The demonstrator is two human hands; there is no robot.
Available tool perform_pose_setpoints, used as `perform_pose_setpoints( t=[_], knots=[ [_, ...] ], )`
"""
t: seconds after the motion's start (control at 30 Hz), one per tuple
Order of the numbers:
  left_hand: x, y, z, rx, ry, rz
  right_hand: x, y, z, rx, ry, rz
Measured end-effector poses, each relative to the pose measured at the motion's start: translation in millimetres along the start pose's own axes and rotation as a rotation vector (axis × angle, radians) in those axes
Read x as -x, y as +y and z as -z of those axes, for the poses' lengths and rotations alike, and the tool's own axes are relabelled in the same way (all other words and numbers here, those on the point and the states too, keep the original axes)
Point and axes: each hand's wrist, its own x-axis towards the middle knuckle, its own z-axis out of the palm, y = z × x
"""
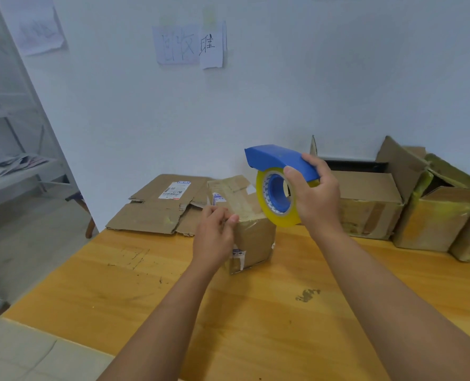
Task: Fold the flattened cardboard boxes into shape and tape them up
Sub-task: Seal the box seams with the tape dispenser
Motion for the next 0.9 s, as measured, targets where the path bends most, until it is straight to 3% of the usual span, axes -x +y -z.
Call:
perform_pose_setpoints(
  t=[0.2, 0.3, 0.4, 0.53, 0.8, 0.9],
  knots=[
    [4.1, 2.1, 2.5, -0.118, -0.071, -0.055, -2.2, 3.9, -2.6, 0.012, 0.02, 0.002],
    [7.8, 4.5, 0.0, -0.328, -0.005, -0.197, 0.7, 4.0, -2.4, 0.053, -0.004, 0.016],
    [9.7, 9.2, -6.5, -0.371, 0.01, -0.305, 0.5, 3.3, -1.0, 0.057, -0.012, 0.02],
    [5.4, 14.3, -6.5, -0.277, -0.028, -0.28, -1.7, -1.2, 1.5, 0.018, -0.003, 0.013],
    [-1.3, 16.4, 11.7, -0.513, -0.132, -0.356, -9.7, -4.3, 11.0, -0.038, 0.042, 0.013],
    [-3.9, 22.2, 2.7, -0.421, -0.114, -0.28, -6.2, -0.3, 9.4, -0.021, 0.026, 0.007]
  ],
)
